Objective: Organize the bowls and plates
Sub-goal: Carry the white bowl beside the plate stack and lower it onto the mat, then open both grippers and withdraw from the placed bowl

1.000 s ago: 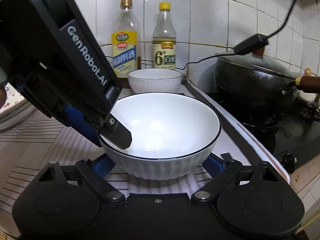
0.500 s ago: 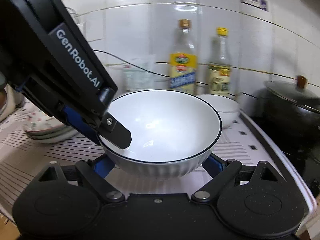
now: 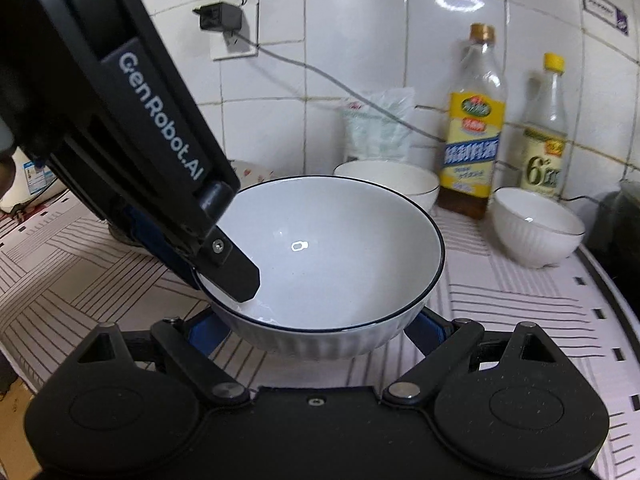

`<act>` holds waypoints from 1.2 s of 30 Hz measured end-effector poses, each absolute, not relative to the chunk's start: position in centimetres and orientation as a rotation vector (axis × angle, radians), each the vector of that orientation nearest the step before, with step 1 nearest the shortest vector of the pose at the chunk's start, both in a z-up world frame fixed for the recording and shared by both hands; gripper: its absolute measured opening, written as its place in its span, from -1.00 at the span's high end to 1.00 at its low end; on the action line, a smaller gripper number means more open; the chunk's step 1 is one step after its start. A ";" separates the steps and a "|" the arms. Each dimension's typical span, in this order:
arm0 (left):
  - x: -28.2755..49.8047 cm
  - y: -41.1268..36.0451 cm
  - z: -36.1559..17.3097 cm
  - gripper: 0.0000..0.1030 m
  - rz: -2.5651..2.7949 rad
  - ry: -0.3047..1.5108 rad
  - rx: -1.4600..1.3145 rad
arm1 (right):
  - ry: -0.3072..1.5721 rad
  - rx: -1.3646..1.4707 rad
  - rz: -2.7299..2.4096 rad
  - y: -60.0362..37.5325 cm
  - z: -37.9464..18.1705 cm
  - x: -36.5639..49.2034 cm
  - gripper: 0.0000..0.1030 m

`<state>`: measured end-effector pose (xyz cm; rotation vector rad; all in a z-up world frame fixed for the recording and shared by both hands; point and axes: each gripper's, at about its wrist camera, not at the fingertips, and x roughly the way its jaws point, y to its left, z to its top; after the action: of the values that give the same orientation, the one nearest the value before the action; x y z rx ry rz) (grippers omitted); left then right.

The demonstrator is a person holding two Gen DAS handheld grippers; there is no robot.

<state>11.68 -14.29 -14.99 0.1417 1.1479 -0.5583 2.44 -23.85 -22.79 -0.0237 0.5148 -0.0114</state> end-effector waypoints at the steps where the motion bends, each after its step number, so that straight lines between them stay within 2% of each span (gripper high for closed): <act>1: 11.8 -14.3 -15.1 0.58 -0.557 1.149 0.148 | 0.520 -0.022 -0.005 -23.8 -22.9 2.7 -0.85; 14: 13.3 -15.4 -17.1 0.57 -0.528 1.197 0.191 | 0.607 -0.013 -0.005 -24.0 -24.7 4.9 -0.86; 17: 13.1 -15.3 -16.7 0.49 -0.535 1.207 0.203 | 0.637 0.009 -0.011 -24.2 -24.5 5.1 -0.93; 20: 12.5 -15.0 -15.6 0.33 -0.533 1.189 0.232 | 0.669 0.051 -0.026 -24.4 -24.3 4.6 -0.93; 26: 11.6 -14.5 -12.8 0.22 -0.519 1.180 0.261 | 0.668 0.146 -0.018 -25.2 -22.1 1.2 -0.93; 34: 12.5 -13.5 -9.7 0.20 -0.507 1.140 0.192 | 0.542 0.122 -0.048 -27.0 -16.9 -2.7 -0.92; 36: 12.9 -13.5 -9.1 0.10 -0.516 1.110 0.185 | 0.505 0.138 -0.049 -27.4 -15.5 -3.0 -0.92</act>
<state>12.94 -13.49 -9.12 0.1845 1.1101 -0.5156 -2.97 -27.44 -15.48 0.1380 0.5046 -0.0486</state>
